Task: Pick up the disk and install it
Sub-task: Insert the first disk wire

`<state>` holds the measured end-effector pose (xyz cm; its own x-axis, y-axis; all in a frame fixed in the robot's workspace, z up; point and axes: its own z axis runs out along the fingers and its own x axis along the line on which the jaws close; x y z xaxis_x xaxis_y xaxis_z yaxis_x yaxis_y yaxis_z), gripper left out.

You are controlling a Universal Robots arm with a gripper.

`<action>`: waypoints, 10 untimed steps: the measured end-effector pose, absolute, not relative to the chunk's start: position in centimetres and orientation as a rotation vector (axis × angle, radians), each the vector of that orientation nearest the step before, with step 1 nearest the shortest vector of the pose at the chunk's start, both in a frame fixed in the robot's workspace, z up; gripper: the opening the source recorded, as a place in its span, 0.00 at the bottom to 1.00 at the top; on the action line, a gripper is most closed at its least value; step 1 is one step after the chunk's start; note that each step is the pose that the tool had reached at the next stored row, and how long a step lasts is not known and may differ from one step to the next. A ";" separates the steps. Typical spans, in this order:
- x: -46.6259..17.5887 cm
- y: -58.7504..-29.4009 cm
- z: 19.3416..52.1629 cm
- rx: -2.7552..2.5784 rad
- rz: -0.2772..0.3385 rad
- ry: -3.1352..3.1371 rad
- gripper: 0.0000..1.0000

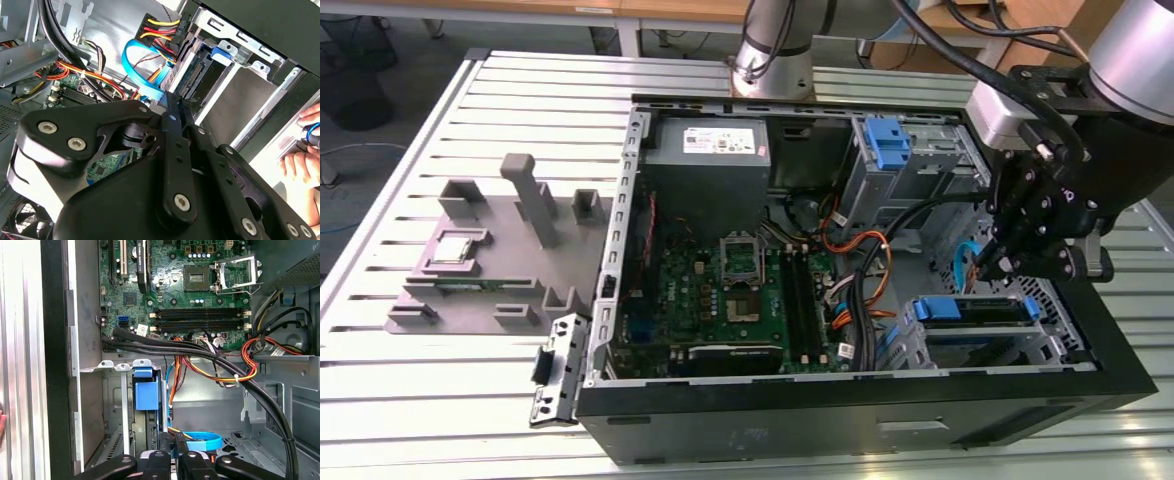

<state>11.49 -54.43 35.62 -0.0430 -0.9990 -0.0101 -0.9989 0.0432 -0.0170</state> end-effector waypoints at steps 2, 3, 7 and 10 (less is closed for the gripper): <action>11.5 -54.5 35.6 -2.160 -0.008 2.255 0.16; 11.5 -54.6 35.6 -2.160 -0.009 2.255 0.16; 11.4 -54.9 35.6 -2.161 -0.010 2.255 0.16; 11.4 -55.1 35.5 -2.167 -0.013 2.247 0.16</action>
